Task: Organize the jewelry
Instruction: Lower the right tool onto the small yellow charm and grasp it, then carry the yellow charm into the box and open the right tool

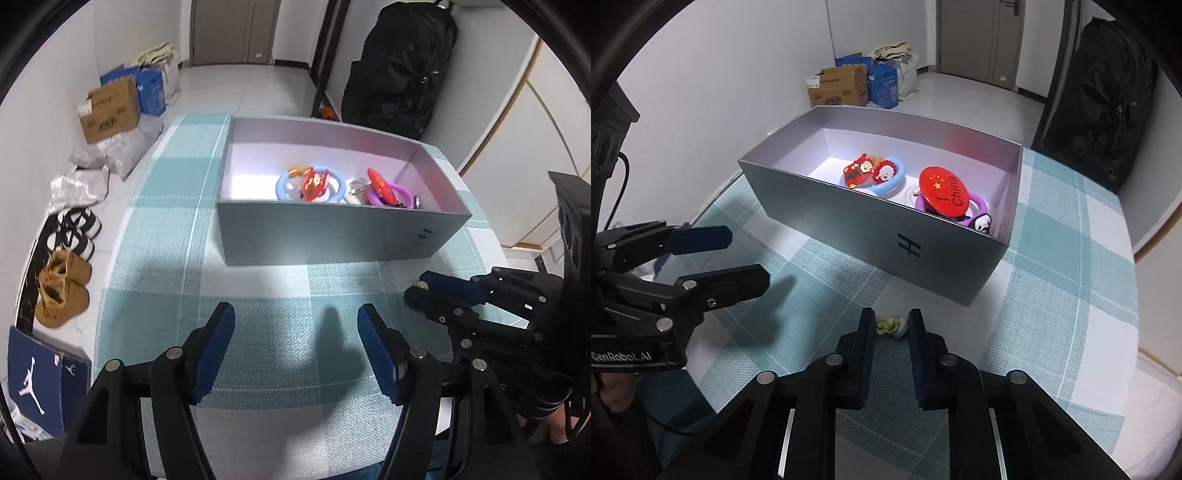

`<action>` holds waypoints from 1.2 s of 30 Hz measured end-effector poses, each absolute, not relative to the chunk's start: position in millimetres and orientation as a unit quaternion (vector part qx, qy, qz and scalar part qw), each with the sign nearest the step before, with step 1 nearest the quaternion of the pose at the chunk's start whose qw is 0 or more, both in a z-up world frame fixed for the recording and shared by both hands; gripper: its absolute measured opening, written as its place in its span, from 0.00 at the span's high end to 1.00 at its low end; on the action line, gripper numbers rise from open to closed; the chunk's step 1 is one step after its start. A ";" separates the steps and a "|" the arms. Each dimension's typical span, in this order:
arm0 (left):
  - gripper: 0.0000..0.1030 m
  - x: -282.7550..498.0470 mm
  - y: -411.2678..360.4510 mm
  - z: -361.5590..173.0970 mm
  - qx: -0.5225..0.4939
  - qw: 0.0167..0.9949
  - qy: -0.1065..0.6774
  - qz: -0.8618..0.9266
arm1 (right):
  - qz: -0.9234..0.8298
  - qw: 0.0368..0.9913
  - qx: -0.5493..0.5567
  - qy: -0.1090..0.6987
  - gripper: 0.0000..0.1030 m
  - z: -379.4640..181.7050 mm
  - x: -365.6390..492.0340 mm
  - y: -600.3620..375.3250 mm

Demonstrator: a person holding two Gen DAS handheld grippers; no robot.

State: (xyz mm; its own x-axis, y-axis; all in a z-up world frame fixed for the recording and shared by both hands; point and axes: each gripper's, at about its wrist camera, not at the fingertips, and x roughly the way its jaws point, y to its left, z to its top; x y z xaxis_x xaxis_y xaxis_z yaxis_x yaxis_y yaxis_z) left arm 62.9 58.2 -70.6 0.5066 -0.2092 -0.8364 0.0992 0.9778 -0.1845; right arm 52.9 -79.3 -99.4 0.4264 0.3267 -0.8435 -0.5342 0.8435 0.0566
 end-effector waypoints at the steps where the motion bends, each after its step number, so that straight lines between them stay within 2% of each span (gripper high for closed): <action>1: 0.38 63.4 58.0 -70.2 -0.056 0.867 0.487 -0.092 | 0.260 0.838 -0.105 0.469 0.84 -97.5 52.5 -79.9; 7: 0.38 59.7 57.0 -60.4 -0.060 0.874 0.473 -0.099 | 0.277 0.843 -0.063 0.457 0.84 -81.9 51.6 -90.1; 8: 0.41 59.2 57.5 -58.2 -0.060 0.874 0.472 -0.097 | 0.278 0.845 -0.058 0.453 0.84 -78.2 50.6 -92.3; 9: 0.51 59.2 57.9 -56.1 -0.060 0.873 0.473 -0.098 | 0.278 0.846 -0.054 0.451 0.84 -75.6 52.0 -92.8; 11: 0.58 59.4 57.3 -52.4 -0.063 0.871 0.476 -0.103 | 0.280 0.850 -0.041 0.445 0.84 -69.1 51.9 -97.2; 20: 0.59 57.8 50.6 -23.7 -0.076 0.891 0.433 -0.115 | 0.300 0.866 0.014 0.401 0.84 -30.8 49.3 -111.9; 30: 0.58 85.1 41.8 -8.9 -0.084 0.891 0.432 -0.109 | 0.304 0.875 0.028 0.376 0.84 -13.0 65.6 -108.1; 36: 0.58 102.6 43.5 -17.7 -0.086 0.885 0.447 -0.101 | 0.298 0.875 0.044 0.378 0.84 -10.3 86.4 -110.2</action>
